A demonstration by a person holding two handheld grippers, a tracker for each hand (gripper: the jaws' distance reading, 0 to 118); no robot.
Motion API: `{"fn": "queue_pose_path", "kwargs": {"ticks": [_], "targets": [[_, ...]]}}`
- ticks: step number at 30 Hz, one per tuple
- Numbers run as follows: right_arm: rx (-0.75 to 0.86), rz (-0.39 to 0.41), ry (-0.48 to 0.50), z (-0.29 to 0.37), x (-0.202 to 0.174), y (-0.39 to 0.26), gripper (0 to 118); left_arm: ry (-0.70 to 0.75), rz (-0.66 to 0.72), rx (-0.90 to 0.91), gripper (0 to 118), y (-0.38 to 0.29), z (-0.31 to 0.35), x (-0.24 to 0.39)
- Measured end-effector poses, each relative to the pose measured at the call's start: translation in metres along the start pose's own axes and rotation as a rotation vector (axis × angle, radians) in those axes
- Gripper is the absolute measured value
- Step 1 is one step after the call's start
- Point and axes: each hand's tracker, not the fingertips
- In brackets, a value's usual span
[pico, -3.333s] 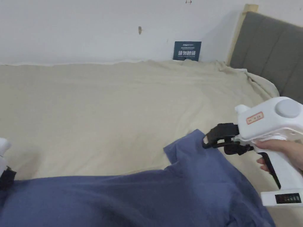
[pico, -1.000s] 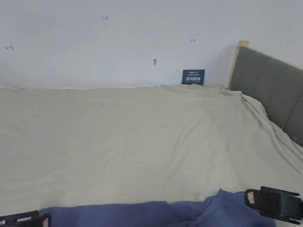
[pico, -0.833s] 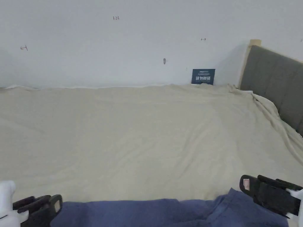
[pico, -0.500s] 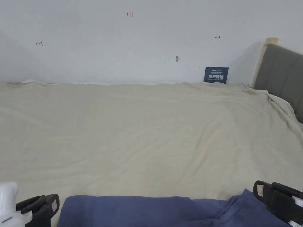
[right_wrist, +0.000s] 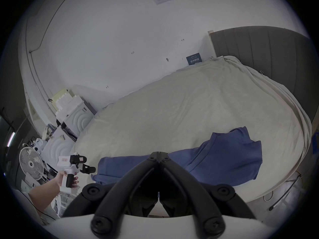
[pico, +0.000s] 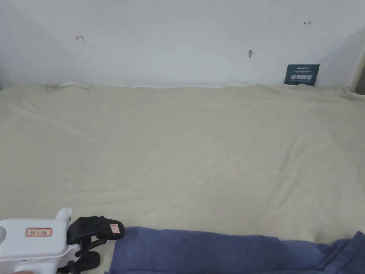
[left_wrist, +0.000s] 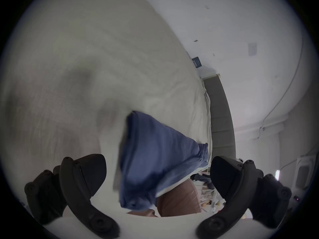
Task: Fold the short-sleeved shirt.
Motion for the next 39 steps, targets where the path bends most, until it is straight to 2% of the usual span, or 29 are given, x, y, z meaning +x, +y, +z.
{"fn": "queue_pose_path", "kwargs": {"ticks": [3,6,9,12,16,17,22,24,25,26,27,28,29,30,31,36,39], "targets": [[-0.019,0.011,-0.010,-0.008,-0.006,0.001,0,-0.021,0.073,-0.078,118,0.001,-0.015,-0.013],[-0.033,0.000,-0.003,-0.014,-0.012,0.001,0,-0.164,0.016,-0.100,118,0.004,-0.025,-0.011],[-0.036,0.005,-0.013,-0.023,-0.014,0.001,0,-0.232,0.058,-0.229,118,-0.009,-0.043,-0.014],[-0.054,0.005,-0.012,-0.031,-0.016,0.000,0,-0.183,-0.068,-0.237,118,-0.014,-0.048,0.000],[-0.079,0.030,0.002,-0.036,-0.023,-0.006,0,-0.143,-0.053,-0.237,118,-0.023,-0.041,0.002],[-0.080,0.041,-0.005,-0.037,-0.025,-0.009,0,-0.136,-0.058,-0.238,118,0.003,-0.056,0.011],[-0.109,0.061,0.011,-0.043,-0.032,-0.015,0,-0.085,-0.102,-0.212,117,0.000,-0.054,0.023],[-0.115,0.060,0.025,-0.046,-0.024,-0.015,0,-0.075,-0.112,-0.201,110,-0.003,-0.053,0.027],[-0.115,0.058,0.031,-0.045,-0.024,-0.015,0,-0.068,-0.112,-0.194,110,-0.010,-0.050,0.037],[-0.115,0.058,0.035,-0.044,-0.024,-0.015,0,-0.078,-0.111,-0.188,106,-0.012,-0.047,0.040],[-0.114,0.060,0.036,-0.043,-0.025,-0.015,0,-0.037,-0.123,-0.146,81,-0.013,-0.044,0.042],[-0.112,0.063,0.035,-0.042,-0.026,-0.014,0,0.027,-0.130,-0.110,20,-0.013,-0.043,0.042],[-0.110,0.065,0.033,-0.041,-0.026,-0.014,0,0.087,-0.142,-0.079,6,-0.002,-0.050,0.028],[-0.112,0.065,0.031,-0.041,-0.025,-0.014,0,0.099,-0.096,-0.085,6,-0.002,-0.053,0.022],[-0.114,0.062,0.028,-0.041,-0.025,-0.014,0,0.044,-0.052,-0.126,6,-0.004,-0.057,0.016],[-0.121,0.041,0.024,-0.039,-0.016,-0.017,0,0.127,-0.111,-0.088,6,-0.008,-0.054,0.034],[-0.125,0.044,0.030,-0.038,-0.013,-0.016,0,0.313,-0.242,-0.084,6,-0.015,-0.034,0.071]]}}
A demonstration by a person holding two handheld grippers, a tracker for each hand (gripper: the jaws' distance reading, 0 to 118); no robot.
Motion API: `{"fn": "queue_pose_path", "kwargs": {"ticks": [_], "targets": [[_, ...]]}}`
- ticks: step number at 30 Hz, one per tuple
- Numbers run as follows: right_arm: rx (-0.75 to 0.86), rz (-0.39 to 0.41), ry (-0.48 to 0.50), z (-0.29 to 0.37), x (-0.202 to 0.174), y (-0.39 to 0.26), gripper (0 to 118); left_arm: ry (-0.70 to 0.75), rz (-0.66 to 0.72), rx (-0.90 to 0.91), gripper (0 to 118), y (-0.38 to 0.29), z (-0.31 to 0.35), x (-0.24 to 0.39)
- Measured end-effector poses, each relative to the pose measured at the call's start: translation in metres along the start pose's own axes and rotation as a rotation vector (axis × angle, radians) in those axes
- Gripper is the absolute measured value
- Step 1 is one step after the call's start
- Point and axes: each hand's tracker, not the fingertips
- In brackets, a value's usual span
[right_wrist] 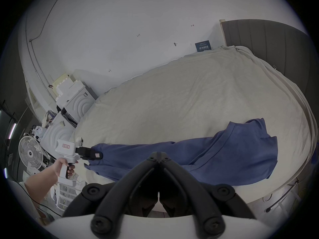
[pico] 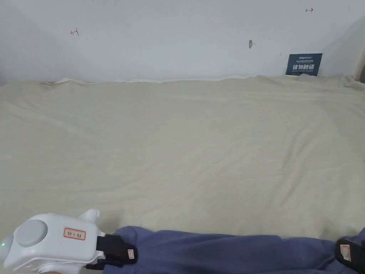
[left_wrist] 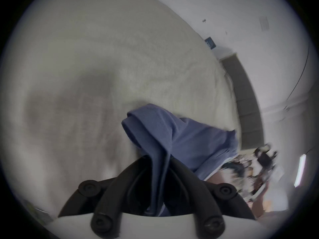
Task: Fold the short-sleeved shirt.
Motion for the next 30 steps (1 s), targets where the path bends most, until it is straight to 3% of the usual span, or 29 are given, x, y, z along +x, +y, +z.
{"fn": "queue_pose_path", "kwargs": {"ticks": [3,5,10,12,16,20,21,22,23,24,30], "targets": [[0.010,0.002,0.012,0.000,0.002,0.001,0,0.297,-0.174,0.016,6,0.006,0.023,0.001],[0.018,-0.010,0.027,0.000,0.004,0.001,0,0.432,-0.209,0.022,6,0.005,0.031,0.003],[0.027,-0.029,0.067,0.001,0.010,0.000,0,0.506,-0.310,0.009,6,0.000,0.037,0.070],[0.038,-0.027,0.076,0.005,0.013,-0.001,0,0.487,-0.391,0.006,6,0.001,0.028,0.104],[0.066,-0.045,0.094,0.015,0.020,-0.002,0,0.321,-0.394,-0.113,6,0.006,-0.022,0.167],[0.093,-0.089,0.100,0.028,0.033,-0.007,0,0.243,-0.433,-0.213,8,-0.003,-0.088,0.227],[0.095,-0.097,0.097,0.031,0.037,-0.008,0,0.188,-0.403,-0.229,19,-0.004,-0.097,0.232],[0.097,-0.105,0.091,0.034,0.041,-0.009,0,0.119,-0.355,-0.247,47,0.001,-0.109,0.236],[0.099,-0.111,0.086,0.037,0.044,-0.010,0,0.071,-0.291,-0.259,83,0.001,-0.114,0.238],[0.101,-0.116,0.085,0.040,0.047,-0.011,0,0.024,-0.259,-0.267,109,0.001,-0.115,0.239],[0.104,-0.129,0.078,0.044,0.062,-0.015,0,-0.001,-0.184,-0.206,111,0.008,-0.070,0.218]]}}
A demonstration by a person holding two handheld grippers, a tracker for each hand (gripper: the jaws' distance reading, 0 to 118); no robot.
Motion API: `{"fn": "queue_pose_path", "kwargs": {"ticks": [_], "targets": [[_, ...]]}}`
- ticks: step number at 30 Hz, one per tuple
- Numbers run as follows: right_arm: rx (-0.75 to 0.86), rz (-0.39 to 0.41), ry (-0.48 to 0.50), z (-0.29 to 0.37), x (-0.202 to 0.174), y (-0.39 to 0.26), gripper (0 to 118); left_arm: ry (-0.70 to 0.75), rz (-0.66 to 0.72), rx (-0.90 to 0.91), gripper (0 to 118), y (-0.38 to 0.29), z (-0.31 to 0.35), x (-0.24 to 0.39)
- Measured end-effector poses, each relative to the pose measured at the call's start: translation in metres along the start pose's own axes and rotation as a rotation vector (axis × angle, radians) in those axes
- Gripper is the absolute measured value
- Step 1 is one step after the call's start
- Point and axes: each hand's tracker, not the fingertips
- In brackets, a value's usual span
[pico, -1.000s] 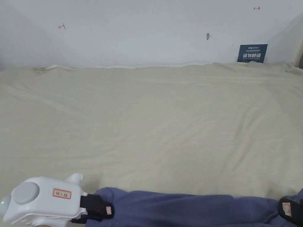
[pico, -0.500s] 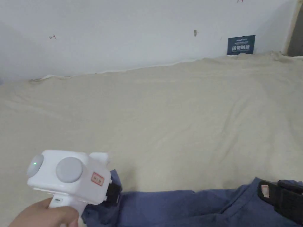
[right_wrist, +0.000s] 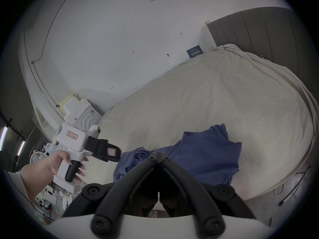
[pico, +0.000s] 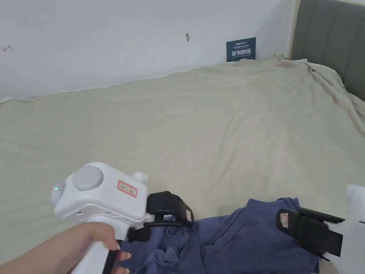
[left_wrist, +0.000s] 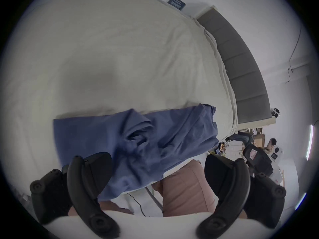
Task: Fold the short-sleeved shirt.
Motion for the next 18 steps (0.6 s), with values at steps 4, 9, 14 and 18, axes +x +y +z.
{"fn": "queue_pose_path", "kwargs": {"ticks": [4,9,14,18], "targets": [[-0.011,-0.024,0.016,-0.008,0.003,-0.004,0,0.068,0.007,0.015,108,-0.009,0.023,-0.031],[-0.032,-0.021,0.038,-0.015,-0.003,-0.009,0,0.361,-0.138,0.032,0,-0.028,0.008,-0.019],[-0.049,0.019,0.034,-0.015,-0.007,-0.011,0,0.345,-0.164,-0.037,0,-0.031,-0.025,-0.010],[-0.075,-0.020,0.040,-0.017,-0.007,-0.009,0,0.237,-0.191,-0.112,0,-0.038,-0.061,0.007]]}}
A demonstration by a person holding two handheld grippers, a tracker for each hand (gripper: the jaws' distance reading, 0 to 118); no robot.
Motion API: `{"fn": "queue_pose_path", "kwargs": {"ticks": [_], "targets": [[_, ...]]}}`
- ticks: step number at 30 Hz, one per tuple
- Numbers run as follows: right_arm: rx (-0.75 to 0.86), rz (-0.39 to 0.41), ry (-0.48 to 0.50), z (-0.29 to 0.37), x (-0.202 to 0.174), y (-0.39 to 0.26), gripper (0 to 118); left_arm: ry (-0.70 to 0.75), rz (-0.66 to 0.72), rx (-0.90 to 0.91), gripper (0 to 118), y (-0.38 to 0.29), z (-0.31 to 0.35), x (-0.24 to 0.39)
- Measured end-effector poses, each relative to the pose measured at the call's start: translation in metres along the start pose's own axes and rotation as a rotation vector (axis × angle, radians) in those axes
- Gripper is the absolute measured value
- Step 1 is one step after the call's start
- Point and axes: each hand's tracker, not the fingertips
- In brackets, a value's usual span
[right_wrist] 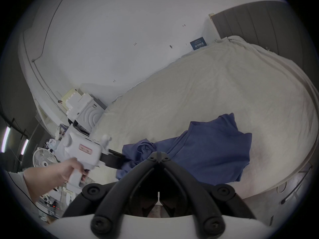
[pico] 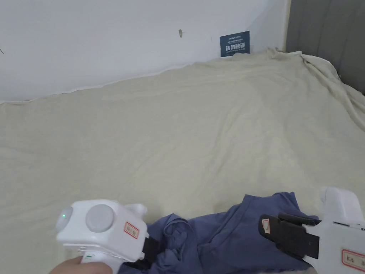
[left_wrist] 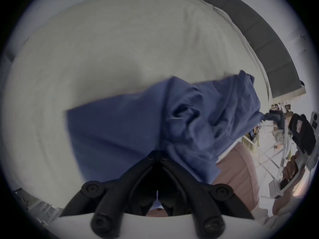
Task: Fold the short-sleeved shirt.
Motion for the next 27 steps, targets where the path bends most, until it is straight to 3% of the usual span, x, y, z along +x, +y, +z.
{"fn": "queue_pose_path", "kwargs": {"ticks": [7,12,15,18,20,22,23,24,26,27], "targets": [[0.018,0.063,0.018,0.003,-0.015,0.007,0,-0.141,-0.060,0.007,0,-0.002,-0.011,0.027],[0.015,0.044,0.032,0.002,-0.015,0.008,0,-0.510,0.101,0.086,0,-0.003,0.005,0.008],[0.013,0.046,0.022,0.004,-0.017,0.008,0,-0.620,0.149,0.187,0,-0.012,0.029,-0.015],[0.006,0.042,0.019,0.004,-0.017,0.006,0,-0.607,0.187,0.290,0,-0.025,0.060,-0.046],[-0.004,0.048,0.009,0.003,-0.019,0.006,0,-0.484,0.245,0.322,1,-0.034,0.076,-0.079],[-0.009,0.052,0.005,0.000,-0.022,0.006,0,-0.450,0.263,0.302,2,-0.043,0.080,-0.114],[-0.013,0.052,0.003,-0.001,-0.024,0.006,0,-0.410,0.256,0.299,8,-0.047,0.082,-0.132],[-0.017,0.047,0.006,-0.003,-0.026,0.006,0,-0.381,0.275,0.306,28,-0.051,0.082,-0.147],[-0.024,0.041,0.019,-0.005,-0.029,0.006,0,-0.368,0.314,0.305,92,-0.061,0.075,-0.165],[-0.026,0.043,0.020,-0.007,-0.031,0.006,0,-0.369,0.337,0.295,114,-0.063,0.070,-0.173]]}}
